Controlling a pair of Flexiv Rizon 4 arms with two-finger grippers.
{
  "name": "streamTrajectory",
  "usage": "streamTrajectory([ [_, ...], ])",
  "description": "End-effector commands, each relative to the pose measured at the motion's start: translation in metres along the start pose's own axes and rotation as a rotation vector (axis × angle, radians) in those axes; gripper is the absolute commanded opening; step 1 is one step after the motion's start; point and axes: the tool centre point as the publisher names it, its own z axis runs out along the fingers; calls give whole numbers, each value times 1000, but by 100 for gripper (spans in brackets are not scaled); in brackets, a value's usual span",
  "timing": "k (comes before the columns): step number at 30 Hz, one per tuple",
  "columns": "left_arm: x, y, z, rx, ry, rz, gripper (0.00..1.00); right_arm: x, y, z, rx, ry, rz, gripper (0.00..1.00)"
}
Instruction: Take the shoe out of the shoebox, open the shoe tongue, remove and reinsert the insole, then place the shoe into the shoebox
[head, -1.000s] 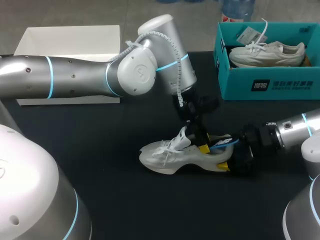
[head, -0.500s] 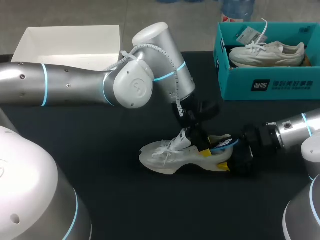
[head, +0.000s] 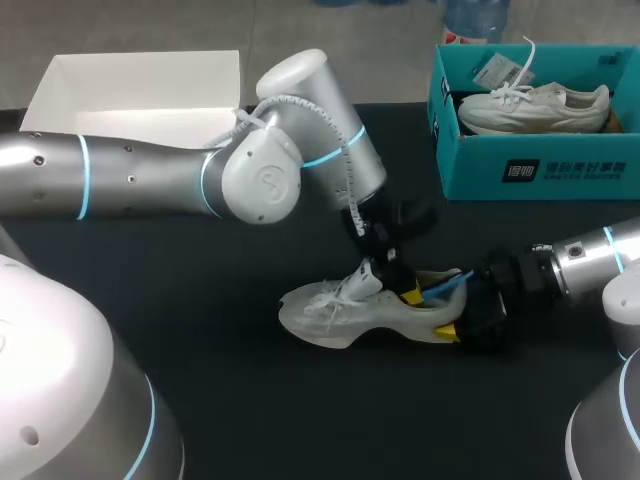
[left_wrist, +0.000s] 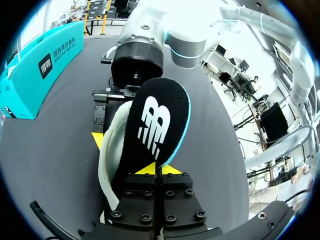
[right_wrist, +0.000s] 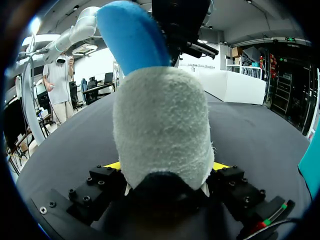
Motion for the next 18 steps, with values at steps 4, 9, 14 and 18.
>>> streamTrajectory([
  [4, 15, -3, -24, 46, 48, 24, 0, 0, -1, 2, 3, -1, -1, 0],
  [9, 19, -8, -37, 93, 128, 24, 0, 0, -1, 2, 3, -1, -1, 0],
  [14, 20, -11, -48, 129, 155, 24, 0, 0, -1, 2, 3, -1, -1, 0],
  [18, 22, -21, -62, 168, 186, 37, 0, 0, -1, 2, 3, -1, -1, 0],
])
